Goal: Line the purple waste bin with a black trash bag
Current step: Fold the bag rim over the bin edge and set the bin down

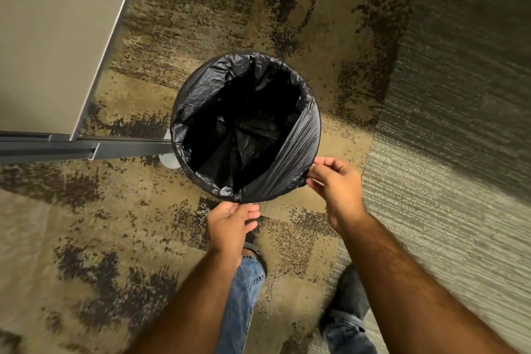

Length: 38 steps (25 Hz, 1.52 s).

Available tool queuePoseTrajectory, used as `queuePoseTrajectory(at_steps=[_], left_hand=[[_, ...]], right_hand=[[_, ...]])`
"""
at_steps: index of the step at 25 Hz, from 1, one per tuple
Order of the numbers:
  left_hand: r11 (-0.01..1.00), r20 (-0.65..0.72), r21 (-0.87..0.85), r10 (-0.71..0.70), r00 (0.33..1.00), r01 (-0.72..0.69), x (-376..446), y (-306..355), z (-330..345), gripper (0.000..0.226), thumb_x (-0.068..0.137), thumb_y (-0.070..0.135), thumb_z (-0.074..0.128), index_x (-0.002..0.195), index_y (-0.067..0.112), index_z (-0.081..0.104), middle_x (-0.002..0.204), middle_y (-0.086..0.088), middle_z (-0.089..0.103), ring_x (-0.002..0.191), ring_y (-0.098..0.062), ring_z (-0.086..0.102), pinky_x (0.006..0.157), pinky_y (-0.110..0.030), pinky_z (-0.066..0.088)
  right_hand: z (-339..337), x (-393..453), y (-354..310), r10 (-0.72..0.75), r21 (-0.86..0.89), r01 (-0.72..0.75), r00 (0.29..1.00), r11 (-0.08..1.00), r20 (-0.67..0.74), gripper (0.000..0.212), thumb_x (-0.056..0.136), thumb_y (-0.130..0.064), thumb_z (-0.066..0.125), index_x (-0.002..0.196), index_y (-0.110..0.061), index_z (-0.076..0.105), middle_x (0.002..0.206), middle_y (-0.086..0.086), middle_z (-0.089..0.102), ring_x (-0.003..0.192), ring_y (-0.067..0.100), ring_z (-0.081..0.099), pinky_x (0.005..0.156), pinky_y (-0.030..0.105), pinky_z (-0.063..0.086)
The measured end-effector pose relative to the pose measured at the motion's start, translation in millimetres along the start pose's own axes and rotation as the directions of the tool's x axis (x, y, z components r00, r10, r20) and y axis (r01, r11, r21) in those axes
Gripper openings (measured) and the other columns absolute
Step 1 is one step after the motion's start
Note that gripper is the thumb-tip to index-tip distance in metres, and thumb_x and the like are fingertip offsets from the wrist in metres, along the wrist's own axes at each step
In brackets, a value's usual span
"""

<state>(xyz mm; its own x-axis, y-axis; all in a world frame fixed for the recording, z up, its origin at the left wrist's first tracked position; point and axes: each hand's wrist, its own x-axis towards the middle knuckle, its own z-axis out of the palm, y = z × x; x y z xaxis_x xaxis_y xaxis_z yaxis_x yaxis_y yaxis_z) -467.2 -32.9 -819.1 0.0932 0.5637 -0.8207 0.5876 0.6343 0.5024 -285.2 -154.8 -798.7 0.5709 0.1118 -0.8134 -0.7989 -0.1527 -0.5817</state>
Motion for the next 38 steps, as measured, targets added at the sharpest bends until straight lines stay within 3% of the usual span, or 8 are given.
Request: queuePoseTrajectory(at_steps=[6, 13, 18, 23, 26, 29, 31, 38], left_hand=[[0.993, -0.059, -0.018, -0.122, 0.991, 0.121, 17.4, 1.7, 18.6, 0.019, 0.092, -0.010, 0.061, 0.088, 0.001, 0.076, 0.085, -0.012, 0.085, 0.079, -0.022, 0.084, 0.076, -0.040, 0.068], [0.994, -0.006, 0.013, -0.108, 0.994, 0.108, 18.4, 5.4, 11.6, 0.030, 0.095, -0.011, 0.055, 0.084, 0.005, 0.078, 0.082, -0.011, 0.084, 0.072, -0.016, 0.078, 0.059, -0.029, 0.064], [0.986, -0.059, 0.032, -0.162, 0.985, 0.164, 16.6, -0.1, 19.1, 0.019, 0.096, -0.013, 0.060, 0.103, -0.001, 0.072, 0.082, -0.012, 0.084, 0.072, -0.021, 0.083, 0.079, -0.043, 0.069], [0.992, -0.047, -0.037, -0.119, 0.992, 0.117, 26.2, 30.9, -15.0, 0.029, 0.099, -0.017, 0.056, 0.109, 0.009, 0.063, 0.113, -0.016, 0.074, 0.093, -0.024, 0.077, 0.072, -0.030, 0.065], [0.997, -0.166, -0.073, -0.046, 0.985, 0.034, 34.4, 61.3, -43.1, 0.048, 0.104, -0.013, 0.042, 0.145, 0.010, 0.053, 0.113, -0.007, 0.064, 0.093, -0.020, 0.069, 0.080, -0.033, 0.062], [0.993, -0.267, -0.015, 0.108, 0.958, -0.116, 41.4, 98.7, -51.1, 0.037, 0.112, 0.010, 0.045, 0.147, 0.014, 0.058, 0.130, -0.003, 0.067, 0.098, -0.016, 0.068, 0.082, -0.035, 0.062], [0.985, -0.286, -0.031, 0.154, 0.946, -0.170, 45.2, 121.9, -47.3, 0.032, 0.111, 0.022, 0.052, 0.140, 0.013, 0.064, 0.140, -0.011, 0.069, 0.116, -0.028, 0.070, 0.102, -0.050, 0.059], [0.952, -0.105, 0.218, 0.241, 0.965, -0.214, 68.3, 165.7, -51.8, 0.052, 0.103, 0.011, 0.069, 0.153, 0.006, 0.054, 0.150, -0.012, 0.063, 0.135, -0.025, 0.060, 0.109, -0.030, 0.045]], right_hand=[[-2.8, 0.0, -0.6, 0.039, 0.030, -0.037, 0.998, 0.999, -0.056, 0.017, 0.081, 0.009, 0.083, 0.094, 0.000, 0.078, 0.085, 0.013, 0.081, 0.076, 0.018, 0.079, 0.073, 0.025, 0.065], [-4.3, 5.4, 3.8, -0.021, -0.040, 0.017, 0.994, 0.999, -0.107, 0.015, 0.084, 0.012, 0.078, 0.088, -0.002, 0.078, 0.075, 0.006, 0.079, 0.072, 0.017, 0.073, 0.066, 0.025, 0.062], [2.8, 23.1, -1.4, 0.060, -0.153, -0.088, 0.981, 0.984, -0.183, 0.013, 0.093, 0.016, 0.064, 0.094, 0.007, 0.073, 0.090, 0.022, 0.076, 0.082, 0.027, 0.072, 0.079, 0.035, 0.067], [17.5, 12.2, -33.0, -0.084, -0.297, 0.007, 0.966, 0.955, -0.245, 0.041, 0.097, 0.004, 0.057, 0.134, -0.011, 0.066, 0.123, 0.002, 0.071, 0.112, 0.020, 0.068, 0.094, 0.029, 0.058], [24.5, -6.4, -44.7, -0.290, -0.401, 0.169, 0.920, 0.900, -0.264, 0.054, 0.094, -0.010, 0.064, 0.148, -0.018, 0.057, 0.132, -0.007, 0.062, 0.115, 0.013, 0.064, 0.081, 0.015, 0.049], [40.7, -17.2, -52.6, -0.347, -0.494, 0.205, 0.913, 0.845, -0.214, 0.064, 0.092, -0.017, 0.069, 0.154, -0.019, 0.051, 0.150, -0.003, 0.056, 0.121, 0.011, 0.060, 0.102, 0.032, 0.055], [48.3, -17.1, -55.3, -0.310, -0.528, 0.165, 0.929, 0.833, -0.199, 0.070, 0.090, -0.019, 0.071, 0.156, -0.018, 0.048, 0.156, 0.000, 0.051, 0.128, 0.017, 0.060, 0.113, 0.040, 0.051], [68.9, -11.3, -52.5, -0.126, -0.553, -0.049, 0.953, 0.831, -0.274, 0.052, 0.082, -0.008, 0.071, 0.130, -0.023, 0.060, 0.123, 0.005, 0.074, 0.110, 0.027, 0.073, 0.100, 0.045, 0.061]])
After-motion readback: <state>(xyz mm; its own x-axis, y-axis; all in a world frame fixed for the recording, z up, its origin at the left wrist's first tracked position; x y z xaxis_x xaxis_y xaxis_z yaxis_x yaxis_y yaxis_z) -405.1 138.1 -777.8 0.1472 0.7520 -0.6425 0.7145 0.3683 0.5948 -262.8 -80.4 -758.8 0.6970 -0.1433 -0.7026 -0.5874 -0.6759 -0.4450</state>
